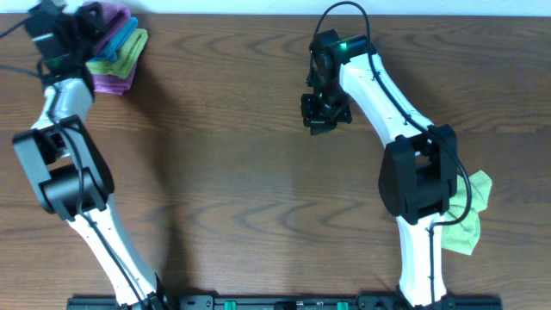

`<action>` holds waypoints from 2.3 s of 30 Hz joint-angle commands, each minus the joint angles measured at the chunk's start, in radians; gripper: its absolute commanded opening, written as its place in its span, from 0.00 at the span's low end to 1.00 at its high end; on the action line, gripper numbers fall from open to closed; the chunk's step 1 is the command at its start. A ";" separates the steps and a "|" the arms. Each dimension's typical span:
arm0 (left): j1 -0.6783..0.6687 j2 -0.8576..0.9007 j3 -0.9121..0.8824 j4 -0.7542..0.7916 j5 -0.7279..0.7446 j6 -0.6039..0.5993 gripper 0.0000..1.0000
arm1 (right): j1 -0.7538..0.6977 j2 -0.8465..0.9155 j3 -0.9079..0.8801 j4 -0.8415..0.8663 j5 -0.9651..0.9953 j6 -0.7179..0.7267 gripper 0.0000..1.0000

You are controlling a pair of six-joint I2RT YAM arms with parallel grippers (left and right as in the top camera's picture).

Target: Fold the cloth

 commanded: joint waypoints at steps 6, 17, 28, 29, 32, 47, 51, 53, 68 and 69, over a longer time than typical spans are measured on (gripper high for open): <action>-0.031 -0.030 0.003 -0.082 -0.266 0.203 0.08 | 0.030 -0.003 0.018 -0.004 -0.004 -0.001 0.02; -0.031 -0.030 0.003 -0.262 -0.158 0.200 0.08 | 0.055 -0.003 0.018 0.012 -0.008 0.000 0.02; -0.040 -0.030 0.003 -0.447 -0.100 0.172 0.06 | 0.066 -0.003 0.018 0.014 -0.011 0.000 0.02; -0.041 -0.030 0.003 -0.455 -0.100 0.172 0.06 | 0.066 -0.003 0.018 0.014 -0.011 0.000 0.02; -0.043 -0.030 0.003 -0.448 -0.098 0.160 0.06 | 0.066 -0.003 0.018 0.014 -0.011 -0.001 0.02; -0.043 -0.085 0.003 -0.350 -0.019 0.102 0.06 | 0.066 -0.003 0.018 0.042 -0.011 -0.001 0.02; -0.043 -0.125 0.003 -0.350 0.030 0.102 0.06 | 0.066 -0.003 0.018 0.050 -0.011 -0.001 0.02; -0.043 -0.145 0.003 -0.350 0.051 0.102 0.06 | 0.066 -0.003 0.018 0.050 -0.011 -0.001 0.02; -0.116 -0.455 0.003 -0.861 0.196 0.404 0.06 | 0.006 -0.129 0.052 0.050 0.102 -0.030 0.02; -0.132 -0.485 0.003 -0.911 0.175 0.439 0.06 | 0.000 -0.160 0.053 0.051 0.122 -0.046 0.02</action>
